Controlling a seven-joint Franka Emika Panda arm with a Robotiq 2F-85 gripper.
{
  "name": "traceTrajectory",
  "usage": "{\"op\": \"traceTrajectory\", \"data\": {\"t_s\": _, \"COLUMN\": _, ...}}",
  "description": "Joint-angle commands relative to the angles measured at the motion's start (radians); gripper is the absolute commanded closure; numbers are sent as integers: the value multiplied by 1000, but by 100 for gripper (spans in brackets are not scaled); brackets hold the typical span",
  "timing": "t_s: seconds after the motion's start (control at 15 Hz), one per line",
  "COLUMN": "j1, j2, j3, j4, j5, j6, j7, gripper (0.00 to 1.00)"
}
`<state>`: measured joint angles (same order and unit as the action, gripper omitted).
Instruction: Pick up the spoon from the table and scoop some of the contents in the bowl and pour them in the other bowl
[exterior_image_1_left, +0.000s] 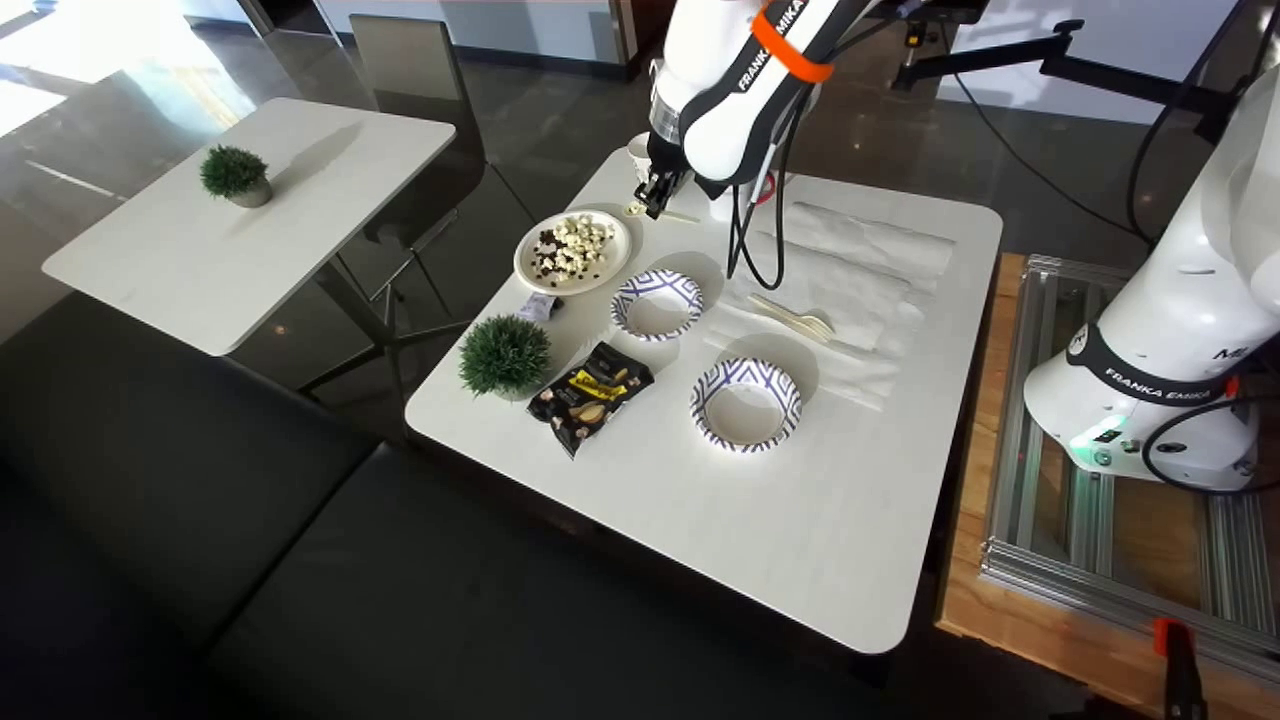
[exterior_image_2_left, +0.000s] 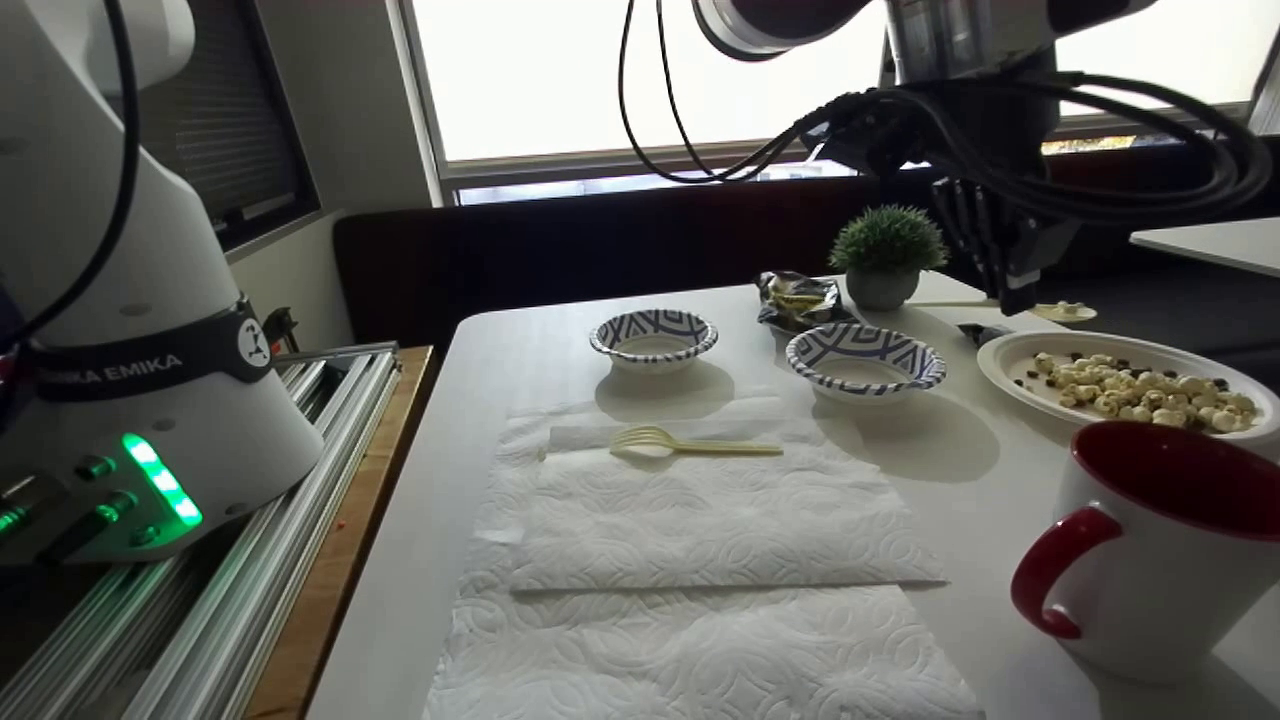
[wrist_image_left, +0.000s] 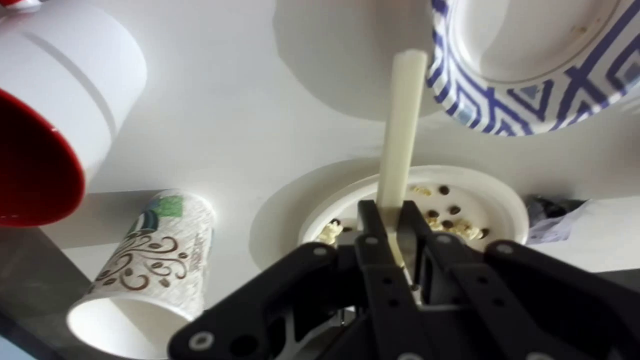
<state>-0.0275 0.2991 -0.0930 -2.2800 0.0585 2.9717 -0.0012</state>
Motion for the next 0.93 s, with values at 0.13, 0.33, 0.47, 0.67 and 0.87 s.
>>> {"op": "traceTrajectory", "data": {"t_s": 0.13, "j1": -44, "j2": -28, "j3": 113, "j4": -66, "j5": -16, "j6": -68, "j7": -155, "gripper": 97}}
{"op": "traceTrajectory", "data": {"t_s": 0.33, "j1": -54, "j2": -30, "j3": 142, "j4": -77, "j5": -24, "j6": -126, "j7": -227, "gripper": 97}}
{"op": "traceTrajectory", "data": {"t_s": 0.47, "j1": -39, "j2": -30, "j3": 129, "j4": -75, "j5": -48, "j6": -163, "j7": -241, "gripper": 97}}
{"op": "traceTrajectory", "data": {"t_s": 0.67, "j1": 73, "j2": -47, "j3": -7, "j4": -72, "j5": -255, "j6": -211, "j7": -88, "gripper": 97}}
{"op": "traceTrajectory", "data": {"t_s": 0.87, "j1": 263, "j2": -44, "j3": -181, "j4": -38, "j5": -485, "j6": -291, "j7": 58, "gripper": 97}}
